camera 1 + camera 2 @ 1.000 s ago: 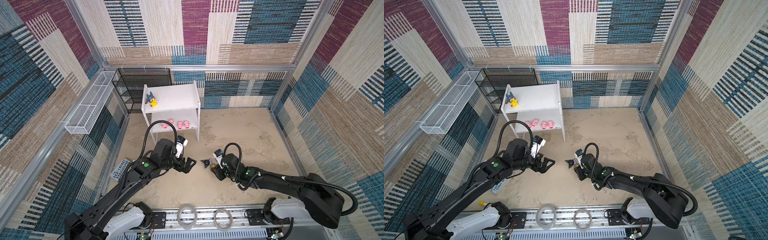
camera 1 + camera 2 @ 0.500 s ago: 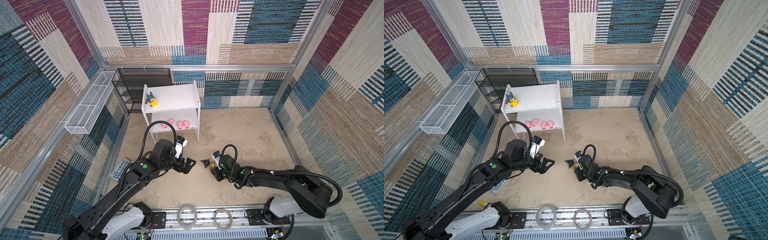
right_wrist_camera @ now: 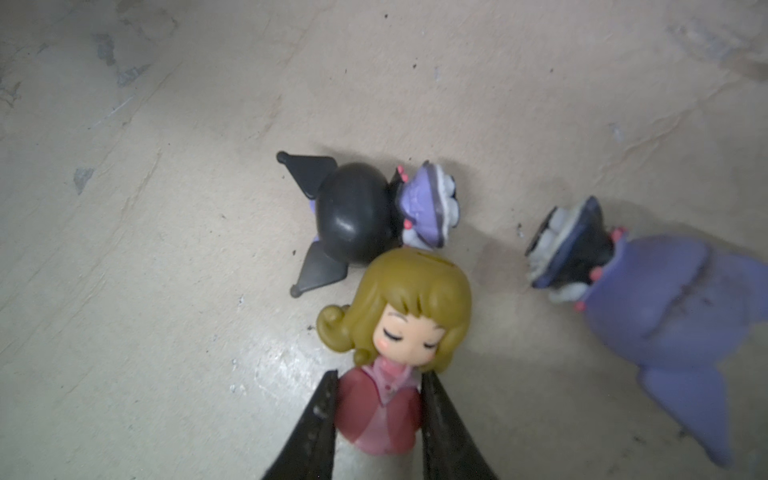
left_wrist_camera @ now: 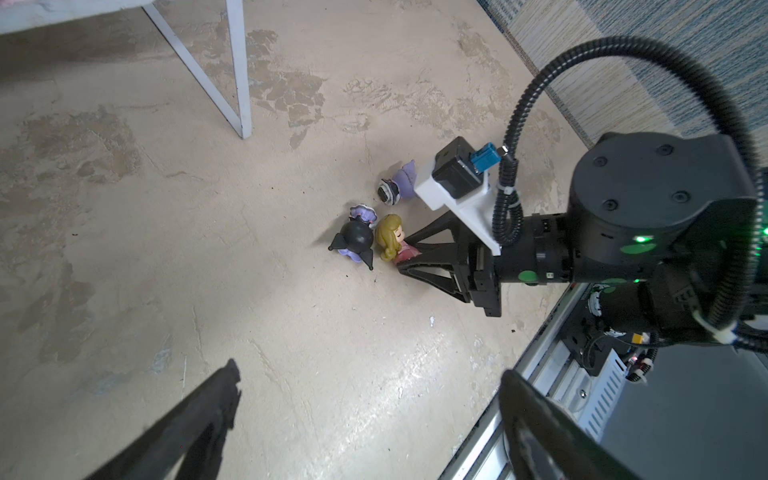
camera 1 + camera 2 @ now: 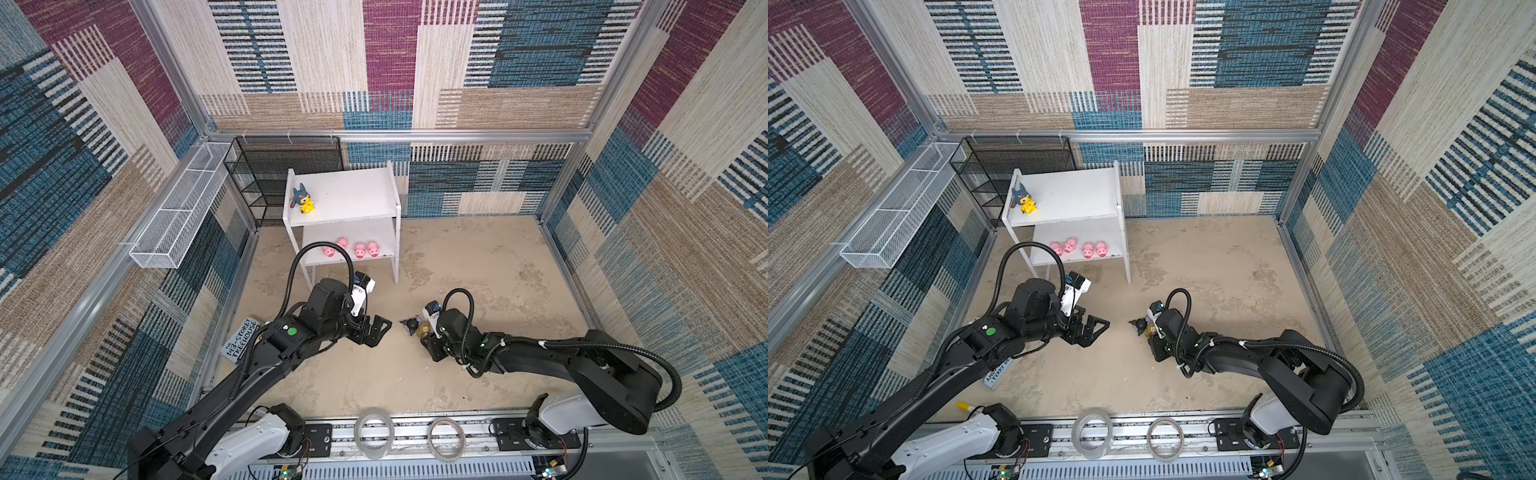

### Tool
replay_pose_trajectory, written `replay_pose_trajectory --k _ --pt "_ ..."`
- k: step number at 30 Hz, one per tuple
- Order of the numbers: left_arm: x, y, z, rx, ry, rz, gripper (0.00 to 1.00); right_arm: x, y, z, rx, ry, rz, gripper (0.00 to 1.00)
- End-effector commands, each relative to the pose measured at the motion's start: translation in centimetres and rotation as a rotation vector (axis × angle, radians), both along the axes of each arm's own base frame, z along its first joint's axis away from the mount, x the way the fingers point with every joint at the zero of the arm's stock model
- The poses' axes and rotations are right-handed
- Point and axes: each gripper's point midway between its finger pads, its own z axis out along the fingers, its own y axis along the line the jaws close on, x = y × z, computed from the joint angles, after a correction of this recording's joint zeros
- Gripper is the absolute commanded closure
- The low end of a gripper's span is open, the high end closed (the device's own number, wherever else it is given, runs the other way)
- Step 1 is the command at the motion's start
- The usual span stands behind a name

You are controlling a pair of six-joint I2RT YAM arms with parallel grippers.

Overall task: Place and organize the plastic toys onto the shelf
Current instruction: 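Lift the blonde figurine with the right gripper toward the left gripper while it approaches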

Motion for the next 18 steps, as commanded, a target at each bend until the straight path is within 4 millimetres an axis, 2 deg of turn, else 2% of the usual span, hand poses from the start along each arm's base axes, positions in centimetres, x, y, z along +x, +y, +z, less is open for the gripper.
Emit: replay_pose_trajectory --k 1,6,13,18 --pt "-0.2 -0.7 -0.7 -0.006 0.045 -0.009 0.02 0.0 0.5 1.4 0.044 -0.066 0.035 0.79" --pt "-0.5 -2.5 -2.3 -0.007 0.098 -0.039 0.02 -1.0 1.0 3.0 0.081 -0.121 0.107 0.79" --pt "-1.5 -6.1 -4.7 -0.087 0.211 -0.109 0.01 -3.1 2.7 5.6 0.151 -0.216 0.224 0.80" --pt "-1.1 -6.4 -5.3 -0.087 0.233 -0.077 0.02 -3.9 3.7 7.8 0.168 -0.315 0.257 0.81"
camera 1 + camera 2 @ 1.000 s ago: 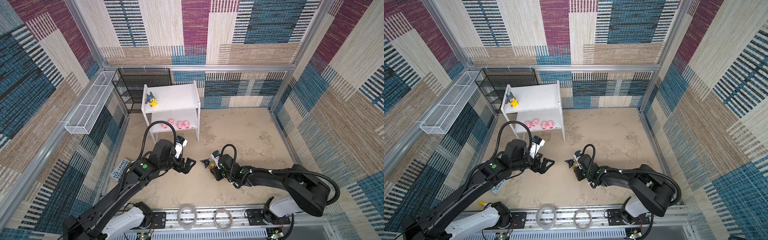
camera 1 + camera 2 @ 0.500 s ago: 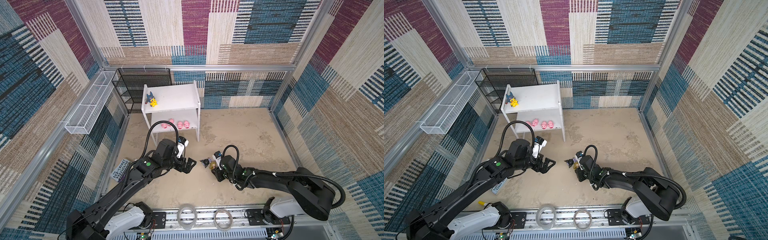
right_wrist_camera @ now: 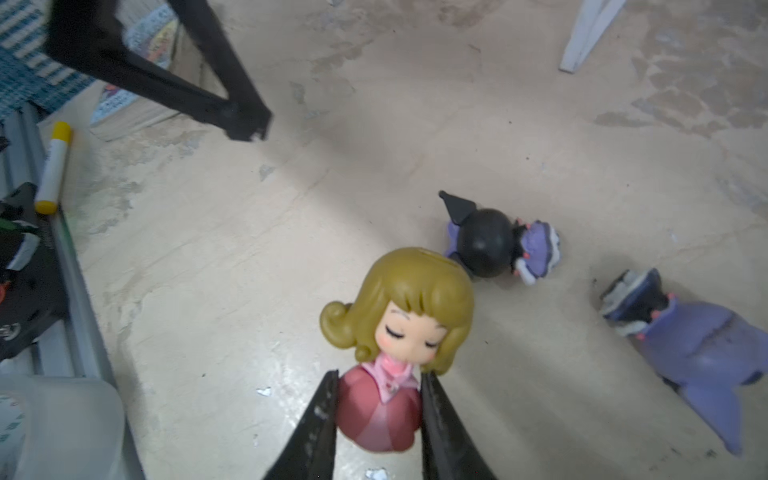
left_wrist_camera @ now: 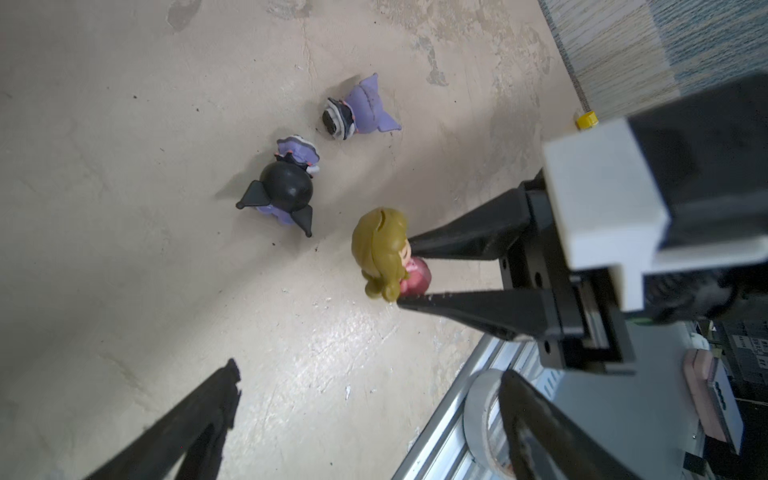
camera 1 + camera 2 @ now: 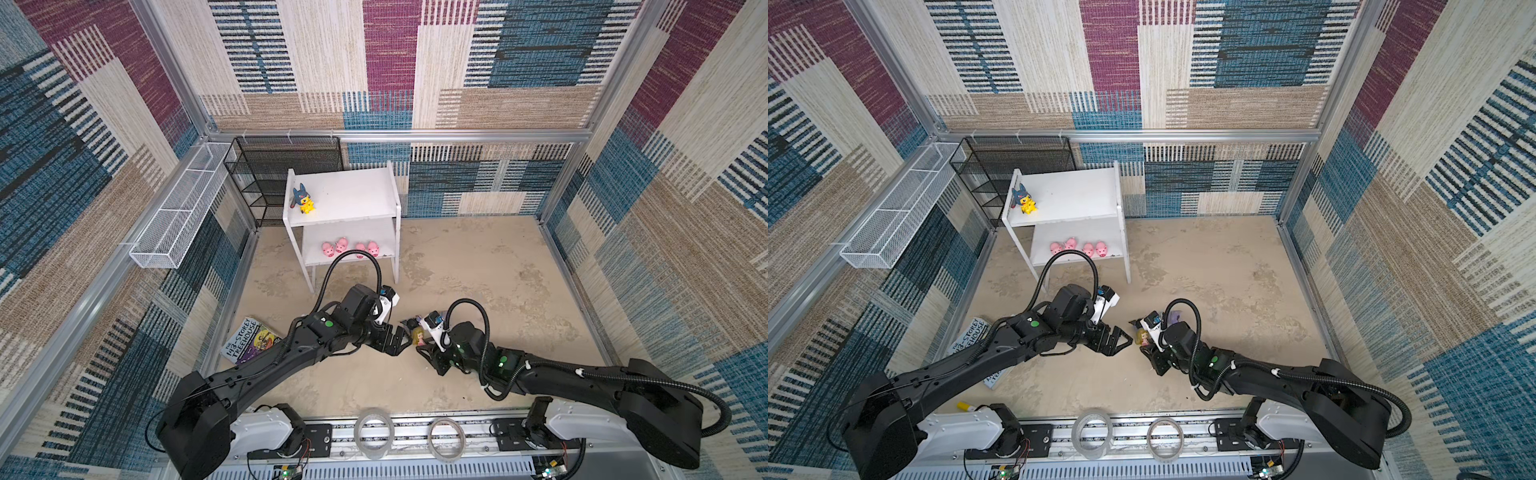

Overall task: Place and organize the plastic toys onto the shelf
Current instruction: 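Lift the blonde figurine with the right gripper toward the left gripper while it approaches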

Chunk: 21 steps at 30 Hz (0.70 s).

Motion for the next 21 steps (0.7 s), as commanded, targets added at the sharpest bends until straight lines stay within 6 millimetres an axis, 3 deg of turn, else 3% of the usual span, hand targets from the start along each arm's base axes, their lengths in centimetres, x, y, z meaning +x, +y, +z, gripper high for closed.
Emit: replay_pose_trajectory --k 1,9,21 --pt "0.6 -0.7 0.6 -0.043 0.014 0.029 0.03 0.4 0.9 2.4 0.048 -0.108 0.006 0.81" --pt "1.1 -1.4 0.4 -0.059 0.041 0.050 0.17 -0.6 1.7 4.8 0.076 -0.197 0.039 0.81" --pt "0.9 -2.7 1.3 -0.102 0.059 -0.004 0.45 -0.9 2.2 5.5 0.056 -0.239 0.029 0.82"
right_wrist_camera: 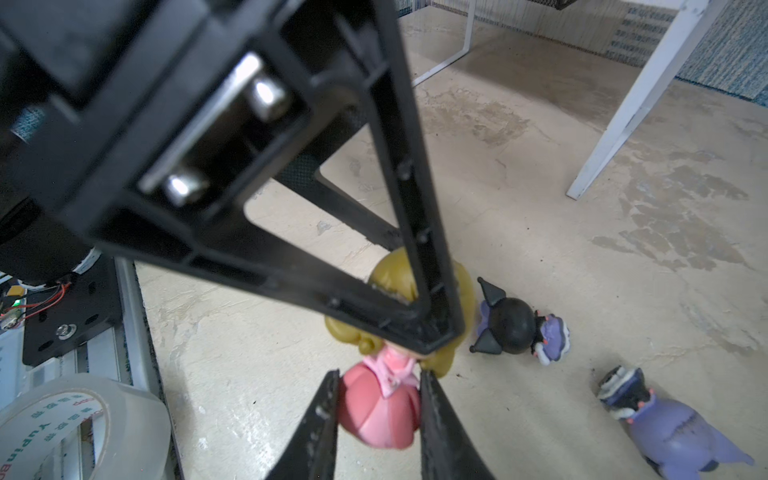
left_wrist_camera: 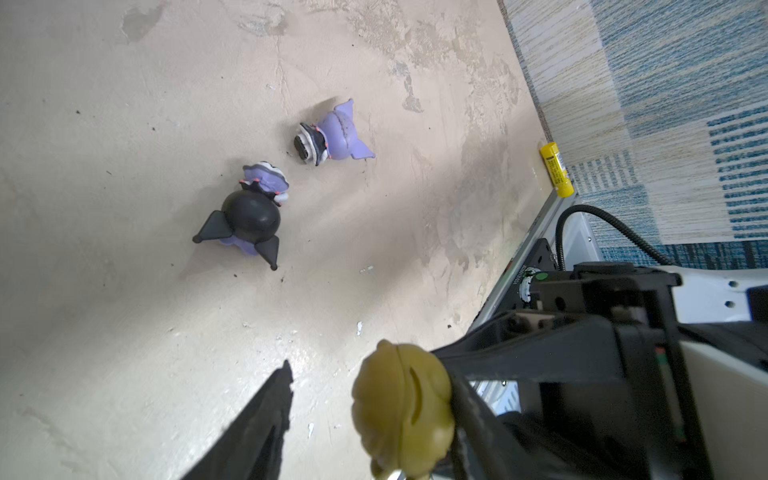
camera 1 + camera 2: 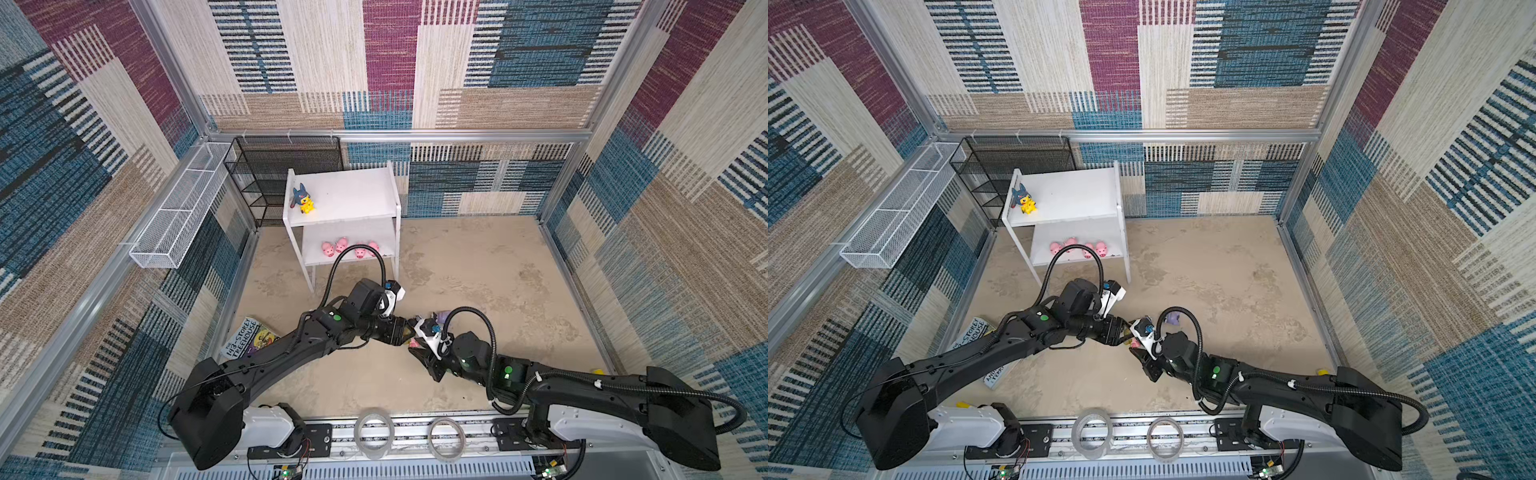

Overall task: Place and organize the plastic toys onto the shelf
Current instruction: 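Close the left gripper on the blonde figurine while the right gripper holds it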

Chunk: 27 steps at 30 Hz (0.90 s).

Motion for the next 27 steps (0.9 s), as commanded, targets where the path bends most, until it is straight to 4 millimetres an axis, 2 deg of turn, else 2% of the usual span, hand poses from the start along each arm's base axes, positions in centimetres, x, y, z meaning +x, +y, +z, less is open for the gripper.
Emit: replay_pose_trajectory --k 1,3,12,21,25,27 --pt "0.1 -0.5 0.7 -0.031 0.001 -0.008 0.46 0.6 0.3 1.1 0.019 -0.049 -0.024 0.82" --pt "0.0 -0.7 0.8 -0.040 0.006 -0.021 0.47 0.7 0.4 1.3 0.018 -0.059 -0.028 0.82" --pt "-0.1 -0.8 1.1 -0.041 0.006 -0.026 0.67 0.7 0.7 1.5 0.009 -0.080 -0.032 0.82" --pt "-0.1 -0.4 2.0 -0.029 -0.022 -0.027 0.72 0.9 0.9 1.5 0.009 -0.081 -0.044 0.77" --pt "0.0 -0.1 2.7 -0.018 -0.050 -0.023 0.75 1.0 1.0 1.6 0.016 -0.084 -0.047 0.69" --pt "0.0 0.1 3.1 -0.011 -0.066 -0.023 0.75 1.0 1.0 1.7 0.021 -0.085 -0.050 0.62"
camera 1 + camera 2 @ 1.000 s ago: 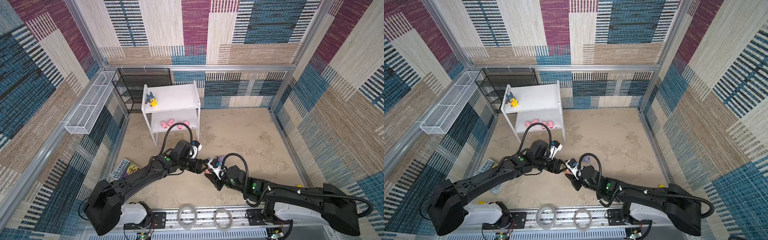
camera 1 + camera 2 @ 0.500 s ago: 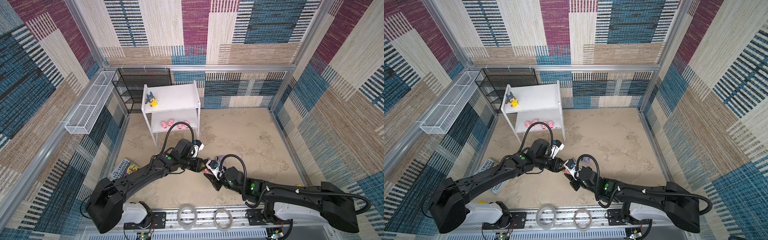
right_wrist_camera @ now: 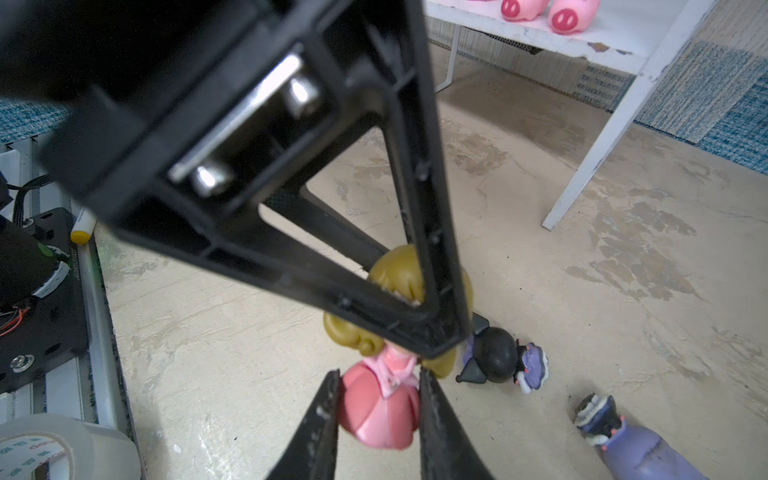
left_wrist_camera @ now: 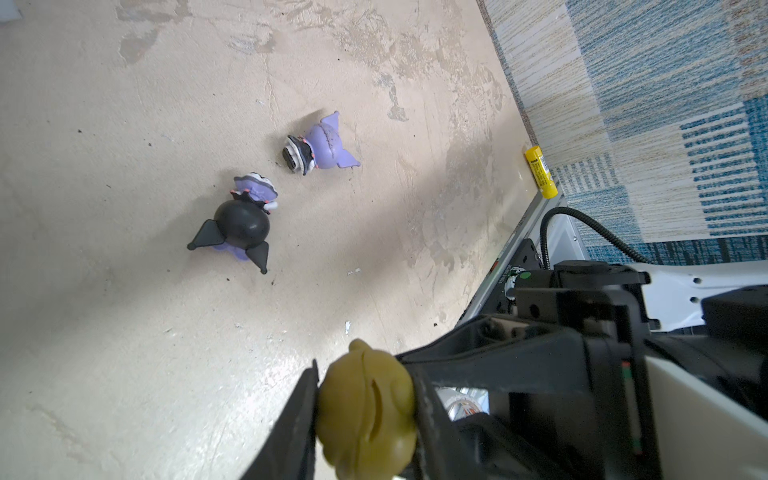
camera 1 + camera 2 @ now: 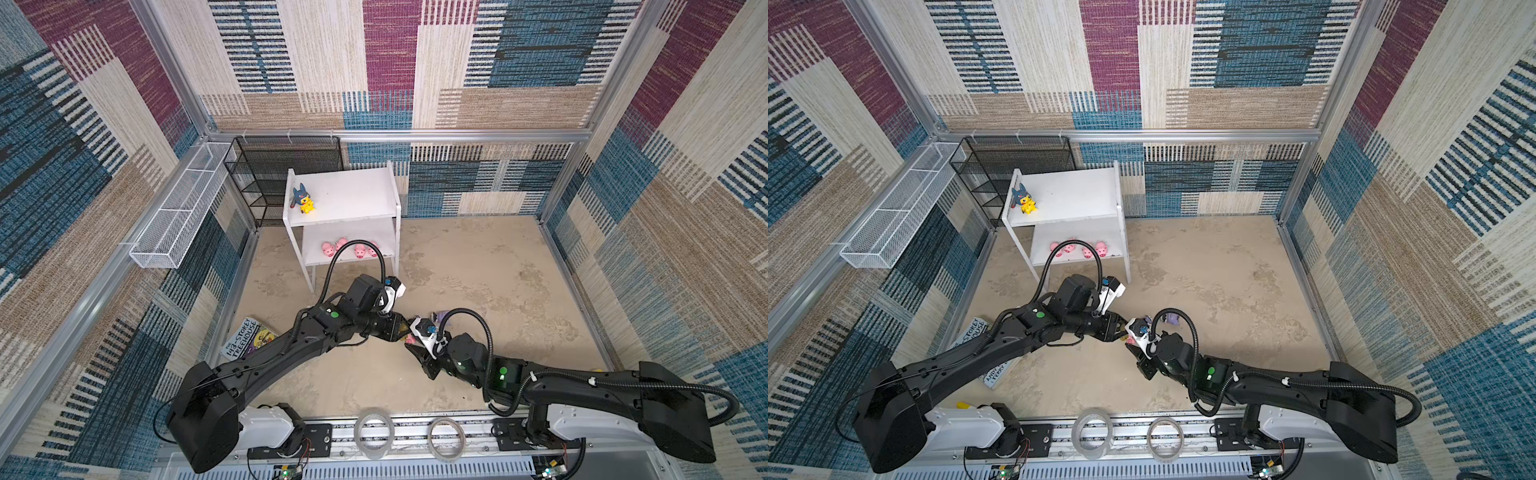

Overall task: Place and organize the plastic toys onto the shelf
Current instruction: 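Close the left gripper on the blonde figurine while the right gripper holds it, then carry the blonde figurine to the shelf with the left gripper while the right draws back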

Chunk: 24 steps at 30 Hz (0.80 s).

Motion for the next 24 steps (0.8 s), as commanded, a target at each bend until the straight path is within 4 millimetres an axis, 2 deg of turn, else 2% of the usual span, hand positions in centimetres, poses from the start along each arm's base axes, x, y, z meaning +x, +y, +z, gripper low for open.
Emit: replay_pose_trajectory --k 1,6,8,13,21,24 --pt "0.2 0.2 1.2 0.005 -0.052 -0.014 0.75 0.3 0.2 0.6 0.023 -0.006 -0.012 0.54" --pt "0.9 1.7 2.6 0.074 -0.150 0.006 0.75 -0.4 0.7 1.6 0.065 0.022 0.022 0.25" --pt "1.2 2.4 3.8 0.116 -0.214 0.000 0.75 -0.7 0.9 2.4 0.087 0.033 0.040 0.18" --pt "2.0 4.1 7.3 0.232 -0.399 -0.056 0.76 -1.1 0.8 4.9 0.136 0.026 0.058 0.10" --pt "5.8 6.2 15.4 0.445 -0.771 -0.086 0.81 -1.6 -0.1 11.6 0.219 -0.089 0.082 0.06" --pt "7.6 6.9 18.5 0.504 -0.900 -0.053 0.88 -1.2 -0.4 13.8 0.218 -0.136 0.069 0.04"
